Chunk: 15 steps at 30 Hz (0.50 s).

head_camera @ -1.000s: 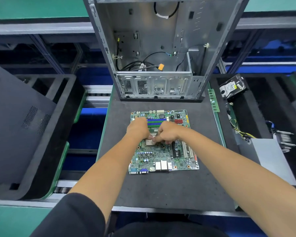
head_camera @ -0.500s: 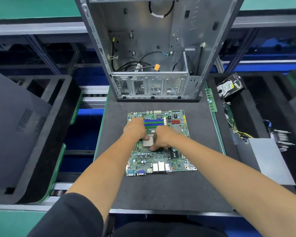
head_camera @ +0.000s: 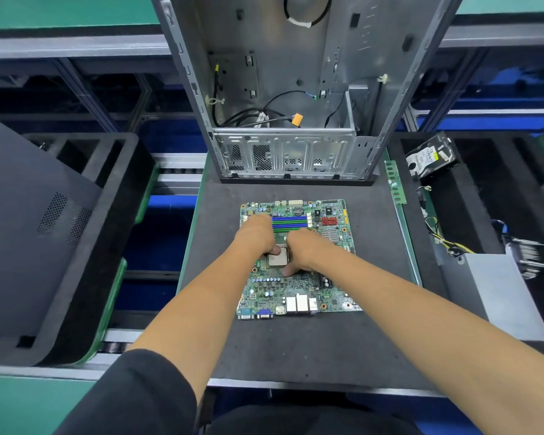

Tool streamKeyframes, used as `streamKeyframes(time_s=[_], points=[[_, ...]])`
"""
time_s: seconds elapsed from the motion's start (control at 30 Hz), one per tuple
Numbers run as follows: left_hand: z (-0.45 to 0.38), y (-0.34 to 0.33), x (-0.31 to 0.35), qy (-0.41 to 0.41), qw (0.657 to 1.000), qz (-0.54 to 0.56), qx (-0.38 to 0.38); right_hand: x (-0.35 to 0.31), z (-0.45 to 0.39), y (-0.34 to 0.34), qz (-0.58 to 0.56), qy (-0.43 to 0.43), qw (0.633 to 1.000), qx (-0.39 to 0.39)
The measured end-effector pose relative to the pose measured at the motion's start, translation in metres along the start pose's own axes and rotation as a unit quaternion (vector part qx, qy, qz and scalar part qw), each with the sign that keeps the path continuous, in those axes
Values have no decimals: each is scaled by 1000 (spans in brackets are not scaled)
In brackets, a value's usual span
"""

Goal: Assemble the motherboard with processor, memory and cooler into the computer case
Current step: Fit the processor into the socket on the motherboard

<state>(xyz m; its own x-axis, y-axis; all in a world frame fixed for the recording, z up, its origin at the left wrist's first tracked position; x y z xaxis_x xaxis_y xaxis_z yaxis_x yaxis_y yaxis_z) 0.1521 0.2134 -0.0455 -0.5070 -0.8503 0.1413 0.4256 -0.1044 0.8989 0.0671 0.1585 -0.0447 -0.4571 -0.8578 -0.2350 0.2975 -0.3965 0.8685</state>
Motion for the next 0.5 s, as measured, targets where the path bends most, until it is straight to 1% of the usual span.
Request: streamKeyframes(time_s=[0.13, 0.2, 0.3, 0.37, 0.43, 0.5], points=[[0, 1, -2, 5, 1000, 20, 9, 3, 6, -2, -9, 24, 1000, 14], [0, 2, -4, 11, 999, 51, 16, 3, 9, -1, -17, 21, 999, 20], [-1, -3, -11, 21, 996, 82, -1, 8, 9, 1, -95, -27, 995, 6], [-2, -7, -13, 33, 992, 124, -11, 11, 8, 4, -137, -55, 989, 9], [-2, -7, -15, 36, 990, 135, -11, 9, 7, 8, -142, -65, 987, 31], [1, -7, -19, 55, 989, 134, -10, 6, 6, 13, -124, -57, 988, 76]])
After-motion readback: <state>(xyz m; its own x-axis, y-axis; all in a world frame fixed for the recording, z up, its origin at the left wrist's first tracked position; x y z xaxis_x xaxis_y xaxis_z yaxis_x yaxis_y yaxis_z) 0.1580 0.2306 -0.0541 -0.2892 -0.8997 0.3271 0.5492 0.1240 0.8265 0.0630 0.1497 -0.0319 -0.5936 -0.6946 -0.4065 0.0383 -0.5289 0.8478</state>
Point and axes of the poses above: each hand's wrist, its own z-axis away from the middle knuckle, its own y-axis out of the back of the hand, x = y × z, the point moved 7 cm from there along -z, towards the middle knuckle, and after that the axes turned 12 degrees about x, right-handed, at the moved point
